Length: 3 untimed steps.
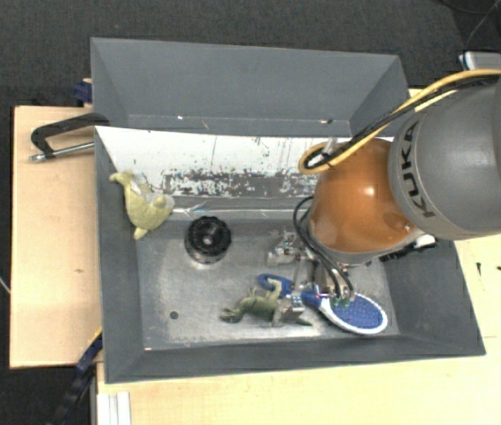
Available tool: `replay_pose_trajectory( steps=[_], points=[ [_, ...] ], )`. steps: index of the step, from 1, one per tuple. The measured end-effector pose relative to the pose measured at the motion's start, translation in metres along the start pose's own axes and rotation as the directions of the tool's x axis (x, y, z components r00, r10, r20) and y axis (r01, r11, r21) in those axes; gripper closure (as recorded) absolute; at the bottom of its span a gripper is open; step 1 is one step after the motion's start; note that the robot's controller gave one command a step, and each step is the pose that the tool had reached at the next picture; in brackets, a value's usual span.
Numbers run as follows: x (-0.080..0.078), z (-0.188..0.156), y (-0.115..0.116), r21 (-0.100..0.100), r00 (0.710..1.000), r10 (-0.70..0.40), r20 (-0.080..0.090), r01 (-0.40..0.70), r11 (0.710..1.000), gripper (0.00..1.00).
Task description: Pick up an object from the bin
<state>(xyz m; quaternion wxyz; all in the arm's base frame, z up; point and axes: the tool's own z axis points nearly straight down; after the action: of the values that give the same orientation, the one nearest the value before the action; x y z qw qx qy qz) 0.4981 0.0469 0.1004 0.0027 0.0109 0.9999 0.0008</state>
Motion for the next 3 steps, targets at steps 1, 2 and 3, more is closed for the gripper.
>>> replay_pose_trajectory(
  steps=[1,2,3],
  points=[
    [0.0044,0.0285,0.0003,-0.001,0.998,0.066,-0.002,-0.066,0.998,0.00],
    [0.0034,0.0269,0.0014,0.000,0.998,0.066,-0.002,-0.066,0.998,0.00],
    [0.0009,0.0247,0.0013,-0.002,0.998,0.067,0.005,-0.067,0.998,1.00]
  ],
)
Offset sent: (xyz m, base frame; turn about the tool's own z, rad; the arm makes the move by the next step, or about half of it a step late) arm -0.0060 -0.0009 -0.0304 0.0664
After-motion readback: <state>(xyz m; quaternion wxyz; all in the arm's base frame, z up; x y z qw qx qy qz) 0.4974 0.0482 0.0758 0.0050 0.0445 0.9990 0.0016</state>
